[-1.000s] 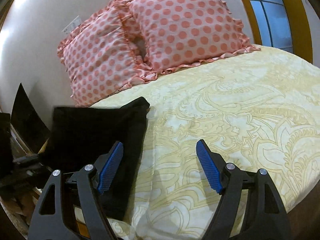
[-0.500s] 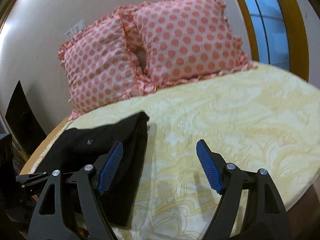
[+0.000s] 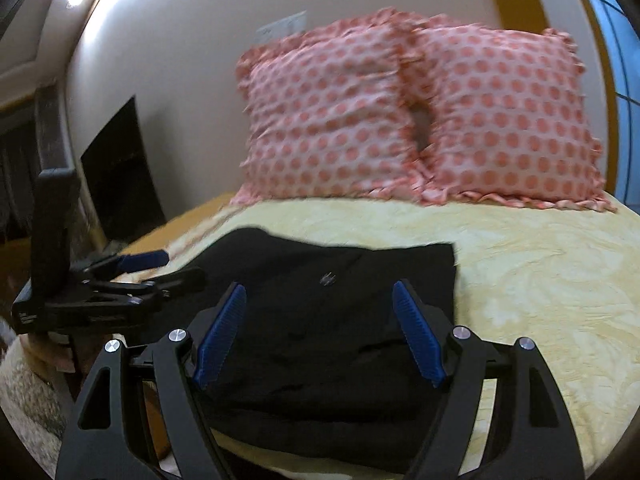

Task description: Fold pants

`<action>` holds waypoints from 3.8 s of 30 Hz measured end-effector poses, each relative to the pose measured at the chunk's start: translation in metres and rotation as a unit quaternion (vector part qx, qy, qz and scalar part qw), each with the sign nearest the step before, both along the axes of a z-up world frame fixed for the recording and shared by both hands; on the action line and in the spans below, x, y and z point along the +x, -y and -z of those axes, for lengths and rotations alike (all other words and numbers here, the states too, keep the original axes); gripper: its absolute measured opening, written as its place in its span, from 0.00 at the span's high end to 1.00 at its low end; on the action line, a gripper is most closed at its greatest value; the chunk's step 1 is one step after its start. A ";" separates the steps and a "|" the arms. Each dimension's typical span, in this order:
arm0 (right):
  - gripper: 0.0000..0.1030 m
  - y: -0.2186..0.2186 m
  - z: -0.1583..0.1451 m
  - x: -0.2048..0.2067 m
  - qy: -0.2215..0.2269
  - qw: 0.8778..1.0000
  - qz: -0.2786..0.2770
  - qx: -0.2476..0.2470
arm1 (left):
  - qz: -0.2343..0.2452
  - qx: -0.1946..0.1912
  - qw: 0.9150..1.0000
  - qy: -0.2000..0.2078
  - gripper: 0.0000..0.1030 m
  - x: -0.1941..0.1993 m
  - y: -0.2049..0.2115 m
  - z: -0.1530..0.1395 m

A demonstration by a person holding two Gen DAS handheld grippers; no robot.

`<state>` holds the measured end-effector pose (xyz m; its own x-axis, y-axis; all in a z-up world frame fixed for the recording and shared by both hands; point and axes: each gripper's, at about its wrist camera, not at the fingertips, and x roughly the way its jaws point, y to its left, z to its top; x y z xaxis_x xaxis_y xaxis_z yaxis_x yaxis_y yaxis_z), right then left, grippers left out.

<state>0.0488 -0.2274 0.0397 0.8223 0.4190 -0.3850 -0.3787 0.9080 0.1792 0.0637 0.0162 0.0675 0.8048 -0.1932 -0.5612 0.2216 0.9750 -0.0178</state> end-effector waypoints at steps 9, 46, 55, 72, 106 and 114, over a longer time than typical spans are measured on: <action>0.22 -0.021 0.047 0.007 -0.071 0.993 0.018 -0.090 | 0.000 0.029 0.998 -0.058 0.02 0.004 0.004 0.052; 0.65 0.046 0.034 0.141 -0.204 0.979 0.002 -0.005 | 0.024 0.012 1.000 -0.012 0.02 -0.009 -0.002 0.057; 0.53 0.044 0.035 0.142 -0.203 0.979 0.006 -0.024 | 0.029 -0.005 0.999 -0.022 0.02 -0.006 -0.007 0.049; 0.83 0.033 0.012 0.125 -0.119 0.990 -0.077 -0.005 | -0.006 -0.147 0.974 -0.173 0.15 0.110 -0.113 0.013; 0.85 0.046 -0.005 0.171 -0.121 0.992 -0.033 0.020 | 0.015 -0.108 0.979 -0.172 0.87 0.174 -0.076 -0.022; 0.85 0.045 -0.019 0.242 -0.092 0.996 0.012 0.002 | -0.019 -0.105 0.986 -0.130 0.86 0.251 -0.069 -0.032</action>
<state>0.2912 -0.2723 0.0585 0.7471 0.4023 -0.5291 -0.3181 0.9154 0.2467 0.3143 0.0849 0.0992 0.6477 -0.3001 -0.7004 0.1473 0.9512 -0.2713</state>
